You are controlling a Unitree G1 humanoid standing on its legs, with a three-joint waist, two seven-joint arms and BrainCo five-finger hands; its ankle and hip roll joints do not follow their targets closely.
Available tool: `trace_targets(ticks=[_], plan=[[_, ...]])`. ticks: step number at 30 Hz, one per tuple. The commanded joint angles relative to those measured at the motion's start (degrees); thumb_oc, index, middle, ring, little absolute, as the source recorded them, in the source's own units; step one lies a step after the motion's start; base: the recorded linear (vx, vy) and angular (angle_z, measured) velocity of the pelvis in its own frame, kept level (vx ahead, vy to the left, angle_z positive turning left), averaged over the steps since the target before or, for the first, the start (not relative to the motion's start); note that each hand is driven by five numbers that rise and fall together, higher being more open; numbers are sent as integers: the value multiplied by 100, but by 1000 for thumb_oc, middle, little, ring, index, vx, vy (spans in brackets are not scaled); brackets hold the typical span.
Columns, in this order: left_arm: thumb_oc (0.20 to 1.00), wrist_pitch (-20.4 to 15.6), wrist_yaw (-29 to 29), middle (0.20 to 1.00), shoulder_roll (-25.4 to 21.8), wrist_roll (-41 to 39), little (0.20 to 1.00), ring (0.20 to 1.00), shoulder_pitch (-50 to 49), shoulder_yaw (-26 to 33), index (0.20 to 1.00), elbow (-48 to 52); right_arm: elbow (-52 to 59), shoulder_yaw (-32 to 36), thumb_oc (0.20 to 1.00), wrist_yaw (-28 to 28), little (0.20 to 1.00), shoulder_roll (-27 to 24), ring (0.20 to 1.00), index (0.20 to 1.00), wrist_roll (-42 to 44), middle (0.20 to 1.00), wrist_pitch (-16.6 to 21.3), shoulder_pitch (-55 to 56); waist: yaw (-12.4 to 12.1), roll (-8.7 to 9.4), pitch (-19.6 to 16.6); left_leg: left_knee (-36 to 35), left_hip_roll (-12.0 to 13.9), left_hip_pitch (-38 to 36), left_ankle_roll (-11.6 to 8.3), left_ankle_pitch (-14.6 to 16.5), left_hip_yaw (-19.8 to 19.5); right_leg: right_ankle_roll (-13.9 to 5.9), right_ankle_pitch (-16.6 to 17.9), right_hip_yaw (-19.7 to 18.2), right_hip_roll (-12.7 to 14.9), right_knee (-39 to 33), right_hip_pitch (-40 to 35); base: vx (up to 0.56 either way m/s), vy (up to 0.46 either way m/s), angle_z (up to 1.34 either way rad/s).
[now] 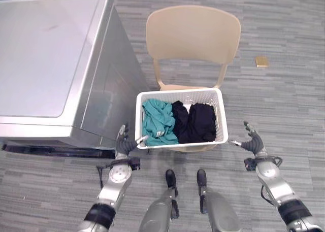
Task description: Grab the laundry basket,head to the washer,open it,put in the laundry and shut it.
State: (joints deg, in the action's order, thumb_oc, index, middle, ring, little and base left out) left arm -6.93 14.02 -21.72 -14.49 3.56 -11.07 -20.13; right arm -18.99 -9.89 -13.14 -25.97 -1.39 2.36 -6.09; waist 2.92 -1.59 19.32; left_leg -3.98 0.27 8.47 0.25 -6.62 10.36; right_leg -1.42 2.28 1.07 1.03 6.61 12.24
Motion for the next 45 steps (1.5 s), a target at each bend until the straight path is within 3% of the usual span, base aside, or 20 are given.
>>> trace_targets(ticks=[1, 9, 17, 18, 21, 22, 23, 24, 25, 28, 31, 34, 36, 37, 38, 39, 40, 42, 43, 45], plan=[[1000, -61, -278, 1000, -183, 276, 1000, 1000, -321, 220, 1000, -69, 164, 138, 1000, 241, 1000, -149, 1000, 1000, -215, 1000, 240, 309, -74, 208, -414, 637, 145, 37, -212, 617, -221, -576, -338, 143, 436, -237, -382, 8, -108, 3], [1000, 263, -627, 1000, 42, 772, 1000, 1000, -982, 324, 1000, -1618, -1178, 57, 1000, 580, 1000, 135, 1000, 1000, -221, 1000, 273, 782, -151, 185, -714, 425, 276, -403, -271, 472, -388, -474, -608, 275, 223, -191, -873, -1, -93, 12], [1000, 238, -441, 1000, 212, 822, 1000, 1000, -784, 299, 1000, -2541, -1726, 135, 1000, 489, 1000, 294, 1000, 1000, 229, 1000, 290, 803, -165, 171, -604, 833, 257, -94, -360, 438, -512, -331, -693, 511, 233, -218, -914, -80, -42, 33], [1000, 187, -335, 1000, 292, 833, 1000, 1000, -668, 315, 1000, -2723, -1941, 196, 1000, 410, 1000, 348, 1000, 1000, 395, 1000, 275, 859, -49, 185, -604, 1007, 521, 72, -402, 490, 81, -330, -636, 864, 522, -215, -780, -129, 169, 75], [1000, 171, -284, 1000, 378, 770, 1000, 1000, -694, 390, 1000, -2823, -2050, 178, 1000, 398, 1000, 401, 1000, 1000, 380, 1000, 257, 843, -6, 224, -720, 881, 986, -227, -556, 467, 270, -471, -677, 1008, 771, -199, -919, 35, 196, 111], [1000, 167, -280, 1000, 378, 767, 1000, 1000, -693, 393, 1000, -2824, -2053, 173, 1000, 396, 1000, 404, 1000, 1000, 379, 1000, 261, 837, 1, 223, -703, 875, 1000, -189, -529, 368, 307, -442, -604, 1047, 765, -196, -880, 98, 165, 39], [1000, 162, -259, 1000, 403, 727, 1000, 1000, -672, 393, 1000, -2836, -2081, 177, 1000, 386, 1000, 425, 1000, 1000, 401, 1000, 244, 839, 9, 234, -739, 802, 1177, -275, -613, 356, 375, -509, -685, 1111, 869, -189, -945, 38, 277, 44], [1000, 154, -200, 1000, 428, 652, 1000, 1000, -610, 386, 1000, -2878, -2100, 198, 1000, 392, 1000, 484, 1000, 1000, 500, 1000, 231, 873, 61, 231, -776, 571, 1546, -335, -731, 86, 658, -573, -713, 1306, 1038, -153, -975, 121, 404, 46], [1000, 146, -194, 1000, 425, 652, 1000, 1000, -577, 356, 1000, -2891, -2071, 213, 1000, 405, 1000, 508, 1000, 1000, 526, 1000, 233, 905, 91, 201, -801, 459, 1671, -361, -794, 5, 815, -614, -736, 1437, 1124, -131, -1005, 91, 425, 71], [1000, 137, -232, 1000, 436, 725, 1000, 1000, -550, 274, 1000, -2954, -2092, 256, 1000, 452, 1000, 558, 1000, 1000, 542, 1000, 218, 970, 139, 117, -871, 298, 1637, -446, -881, 48, 821, -721, -750, 1615, 1266, -156, -1174, 145, 323, 78], [1000, 107, -196, 1000, 329, 726, 1000, 1000, -480, 292, 1000, -2919, -1981, 159, 1000, 476, 1000, 702, 1000, 1000, 512, 1000, 190, 800, -10, 287, -766, 838, 1151, -175, -637, 592, 500, -873, -223, 1433, 1761, 104, -1041, 122, 386, 23], [1000, 136, -131, 1000, 219, 751, 1000, 1000, -430, 375, 1000, -2974, -1895, 1, 1000, 470, 1000, 792, 1000, 1000, 433, 1000, 148, 711, -84, 355, -637, 923, 974, -120, -459, 747, 463, -865, -34, 1237, 1864, 612, -696, -16, 195, 8], [1000, 132, -106, 1000, 148, 766, 1000, 1000, -390, 395, 1000, -3066, -1810, -165, 1000, 507, 1000, 859, 1000, 1000, 448, 1000, 179, 650, -86, 379, -548, 865, 809, -169, -330, 799, 450, -749, -204, 902, 1525, 1067, -341, -5, 324, -14], [1000, 103, -98, 1000, 139, 806, 1000, 1000, -374, 373, 1000, -3027, -1687, -370, 1000, 608, 1000, 848, 1000, 1000, 469, 1000, 223, 610, -35, 338, -485, 705, 615, -272, -200, 693, 455, -589, -422, 649, 837, 1023, -116, 10, 270, -24], [1000, 103, -98, 1000, 140, 806, 1000, 1000, -375, 374, 1000, -3027, -1686, -372, 1000, 608, 1000, 847, 1000, 1000, 470, 1000, 223, 611, -36, 339, -478, 703, 613, -283, -201, 694, 457, -589, -429, 647, 838, 1030, -122, 21, 215, -22], [1000, 104, -124, 1000, 152, 794, 1000, 1000, -373, 360, 1000, -2998, -1655, -443, 1000, 626, 1000, 821, 1000, 1000, 454, 1000, 220, 592, -25, 336, -464, 647, 513, -330, -180, 699, 412, -586, -518, 593, 629, 908, -141, 91, 111, 14], [1000, 85, -124, 1000, 205, 795, 1000, 1000, -329, 300, 1000, -3005, -1601, -633, 1000, 637, 1000, 760, 1000, 1000, 425, 1000, 232, 506, -7, 341, -409, 559, 275, -434, -133, 748, 297, -501, -569, 528, 214, 616, -92, 133, 119, 20], [1000, 86, -122, 1000, 231, 806, 1000, 1000, -309, 264, 1000, -3022, -1546, -698, 1000, 651, 1000, 730, 1000, 1000, 431, 1000, 227, 478, 21, 355, -386, 552, 182, -474, -120, 789, 236, -467, -522, 463, 71, 419, -54, 120, 31, 43], [1000, 91, -137, 1000, 288, 900, 1000, 1000, -269, 179, 1000, -3047, -1449, -779, 1000, 707, 1000, 684, 1000, 1000, 493, 1000, 222, 443, 48, 384, -396, 668, -7, -427, -91, 882, -57, -449, -431, 13, -53, 33, -147, 85, -27, 99], [1000, 70, -172, 1000, 383, 893, 1000, 1000, -288, 122, 1000, -3065, -1306, -977, 1000, 808, 1000, 666, 1000, 1000, 515, 1000, 289, 373, 1, 374, -461, 706, -110, -362, -103, 919, -177, -385, -322, -134, -106, -102, -177, 116, -65, 106]])
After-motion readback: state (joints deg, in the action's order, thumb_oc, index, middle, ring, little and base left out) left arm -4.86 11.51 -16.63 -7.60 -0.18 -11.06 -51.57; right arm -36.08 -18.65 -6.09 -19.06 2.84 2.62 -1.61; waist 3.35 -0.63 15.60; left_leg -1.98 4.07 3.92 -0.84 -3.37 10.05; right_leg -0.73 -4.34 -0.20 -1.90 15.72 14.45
